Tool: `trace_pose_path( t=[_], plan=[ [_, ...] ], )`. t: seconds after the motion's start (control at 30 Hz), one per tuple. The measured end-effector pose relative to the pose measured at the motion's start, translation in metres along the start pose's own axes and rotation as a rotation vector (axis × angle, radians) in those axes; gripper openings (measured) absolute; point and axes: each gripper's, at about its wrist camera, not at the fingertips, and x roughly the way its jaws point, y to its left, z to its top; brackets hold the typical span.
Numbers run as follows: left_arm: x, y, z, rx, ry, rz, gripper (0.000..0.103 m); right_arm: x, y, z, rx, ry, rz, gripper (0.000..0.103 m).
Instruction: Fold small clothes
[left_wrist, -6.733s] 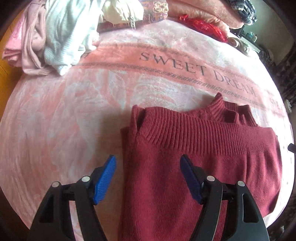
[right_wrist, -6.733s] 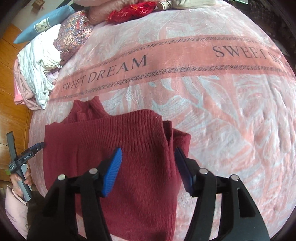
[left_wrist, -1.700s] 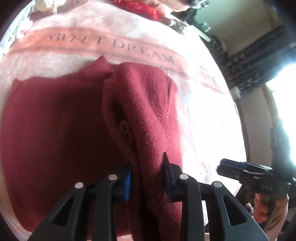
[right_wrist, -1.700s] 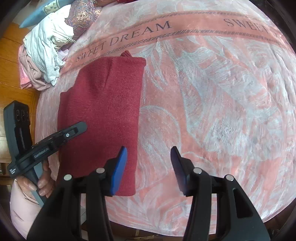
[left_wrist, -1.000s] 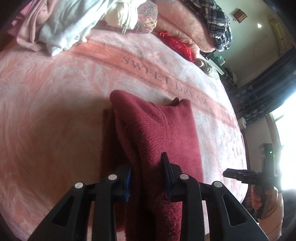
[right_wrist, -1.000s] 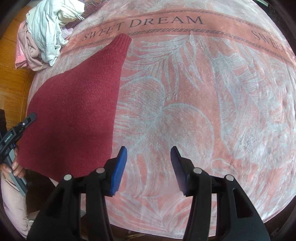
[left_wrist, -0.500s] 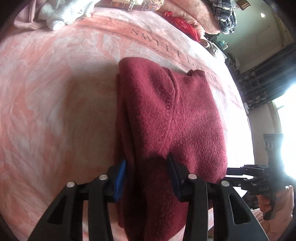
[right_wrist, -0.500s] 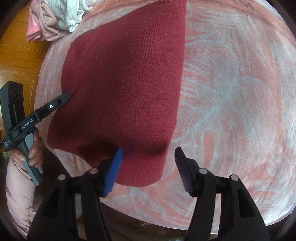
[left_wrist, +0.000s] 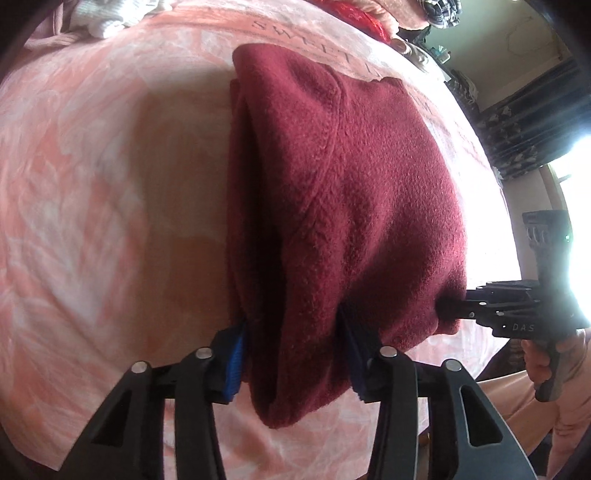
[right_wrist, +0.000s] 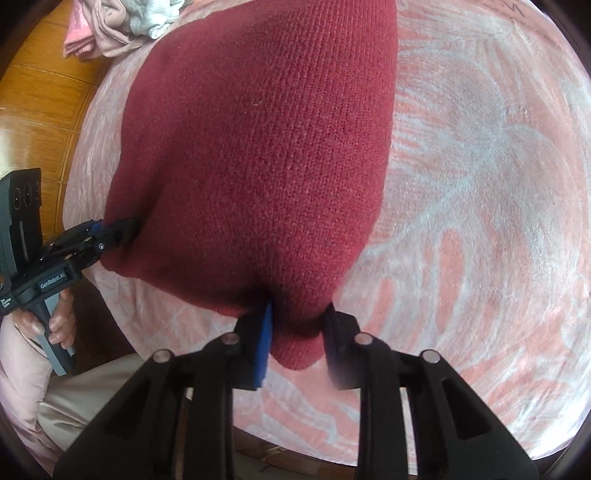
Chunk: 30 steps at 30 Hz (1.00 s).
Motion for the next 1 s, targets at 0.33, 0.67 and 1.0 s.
trace_pose_path(
  t=[0.33,0.67,1.0],
  plan=[
    [0.017,-0.008,-0.001,0.060,0.040,0.102,0.032,0.018,0.002,-0.014,-0.101,0.009,-0.131,0.016],
    [0.005,-0.006,-0.001,0.067,0.000,0.096,0.049,0.005,0.001,-0.018,-0.139,-0.022,-0.145,0.035],
    [-0.034,0.014,0.056,-0.065,-0.112,0.061,0.064,-0.068,-0.021,0.036,-0.054,-0.214,-0.069,0.045]
  ],
)
